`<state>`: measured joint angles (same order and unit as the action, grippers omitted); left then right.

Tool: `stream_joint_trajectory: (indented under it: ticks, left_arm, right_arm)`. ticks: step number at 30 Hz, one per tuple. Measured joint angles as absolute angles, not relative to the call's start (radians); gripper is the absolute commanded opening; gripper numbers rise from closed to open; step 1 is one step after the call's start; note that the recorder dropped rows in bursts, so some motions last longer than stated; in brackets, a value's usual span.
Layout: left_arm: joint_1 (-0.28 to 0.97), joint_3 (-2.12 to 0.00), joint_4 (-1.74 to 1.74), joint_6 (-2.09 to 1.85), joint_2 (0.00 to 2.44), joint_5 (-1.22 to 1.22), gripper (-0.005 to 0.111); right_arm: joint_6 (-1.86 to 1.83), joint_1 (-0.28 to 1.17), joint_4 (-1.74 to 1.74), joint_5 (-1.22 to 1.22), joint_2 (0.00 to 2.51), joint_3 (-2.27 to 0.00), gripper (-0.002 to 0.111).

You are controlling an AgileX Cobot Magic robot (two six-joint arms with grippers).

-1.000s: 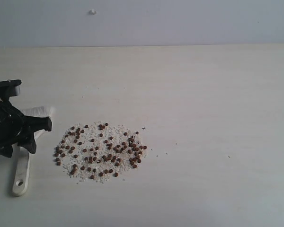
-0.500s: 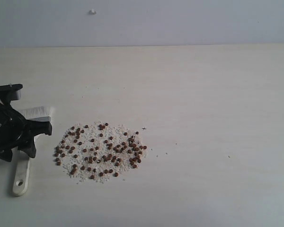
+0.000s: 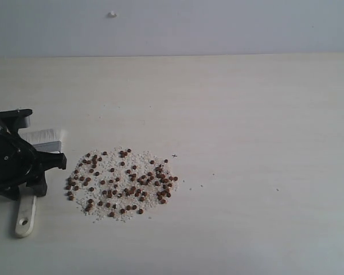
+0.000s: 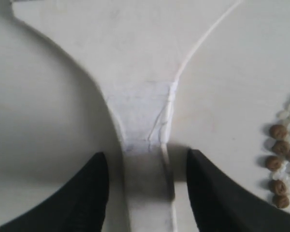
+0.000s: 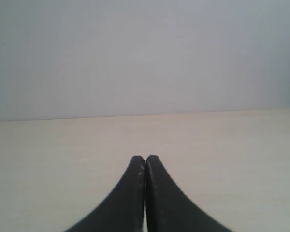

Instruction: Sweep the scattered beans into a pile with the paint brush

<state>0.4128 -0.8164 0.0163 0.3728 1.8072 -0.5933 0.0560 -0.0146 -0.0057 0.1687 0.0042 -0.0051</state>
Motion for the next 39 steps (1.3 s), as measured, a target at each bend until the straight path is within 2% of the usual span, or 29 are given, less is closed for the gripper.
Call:
stream_joint_trajectory:
  ticks: [6, 9, 12, 15, 39]
  left_arm:
    - [0.413, -0.816, 0.016, 0.373, 1.807, -0.593, 0.048]
    - [0.413, -0.816, 0.016, 0.373, 1.807, -0.593, 0.042]
    - [0.413, -0.816, 0.016, 0.373, 1.807, -0.600, 0.027]
    - [0.413, -0.816, 0.016, 0.373, 1.807, -0.613, -0.001]
    - [0.413, -0.863, 0.014, 0.251, 1.810, -0.702, 0.000]
  right_arm:
    - [0.056, -0.015, -0.006, 0.169, 0.004, -0.005, 0.000]
    - [0.056, -0.015, -0.006, 0.169, 0.004, -0.005, 0.000]
    - [0.056, -0.015, -0.006, 0.169, 0.004, -0.005, 0.000]
    - [0.056, -0.015, -0.006, 0.169, 0.004, -0.005, 0.000]
    - [0.056, -0.015, -0.006, 0.169, 0.004, -0.005, 0.000]
